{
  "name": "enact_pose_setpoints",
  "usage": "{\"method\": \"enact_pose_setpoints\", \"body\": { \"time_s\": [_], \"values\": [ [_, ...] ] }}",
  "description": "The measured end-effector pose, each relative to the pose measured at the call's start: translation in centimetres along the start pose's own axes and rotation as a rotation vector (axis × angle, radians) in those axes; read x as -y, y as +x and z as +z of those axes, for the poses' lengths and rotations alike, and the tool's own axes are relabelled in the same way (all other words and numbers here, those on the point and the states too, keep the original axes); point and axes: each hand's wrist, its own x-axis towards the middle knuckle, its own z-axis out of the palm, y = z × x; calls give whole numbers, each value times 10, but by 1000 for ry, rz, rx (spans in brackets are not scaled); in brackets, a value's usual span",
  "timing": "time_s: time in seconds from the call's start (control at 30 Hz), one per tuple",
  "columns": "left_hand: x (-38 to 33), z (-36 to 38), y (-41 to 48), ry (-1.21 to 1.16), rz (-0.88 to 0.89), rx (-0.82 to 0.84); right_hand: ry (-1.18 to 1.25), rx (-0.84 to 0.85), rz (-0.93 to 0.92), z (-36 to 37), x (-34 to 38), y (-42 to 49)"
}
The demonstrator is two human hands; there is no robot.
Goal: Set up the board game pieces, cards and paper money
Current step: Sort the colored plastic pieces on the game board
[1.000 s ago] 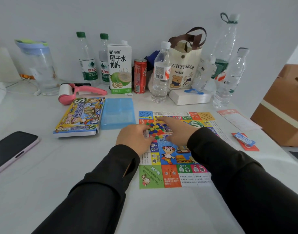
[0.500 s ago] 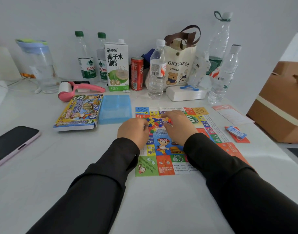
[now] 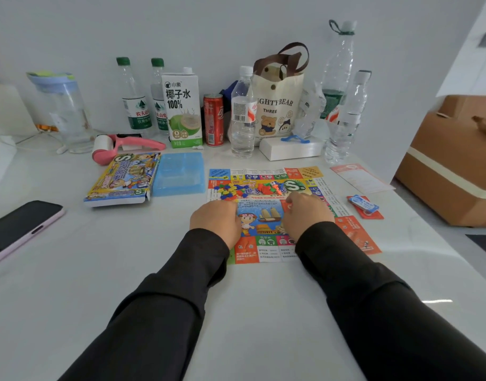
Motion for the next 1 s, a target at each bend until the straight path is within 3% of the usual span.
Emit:
{"method": "enact_pose_setpoints", "body": {
  "time_s": [0.13,0.3,0.63,1.0],
  "values": [
    [-6,-2,-5,-1,-20,5,41,40,-24,0,-2,-1],
    [-30,-8,-13,-96,23,-104,59,-22,-24,-4,-11,0],
    [-82,6,-15,-296,5,-104,52,-131,88,-14,-47,9],
    [-112,19,-6,-293,3,-108,-29,-282,174,-32,-90,35]
  ]
}}
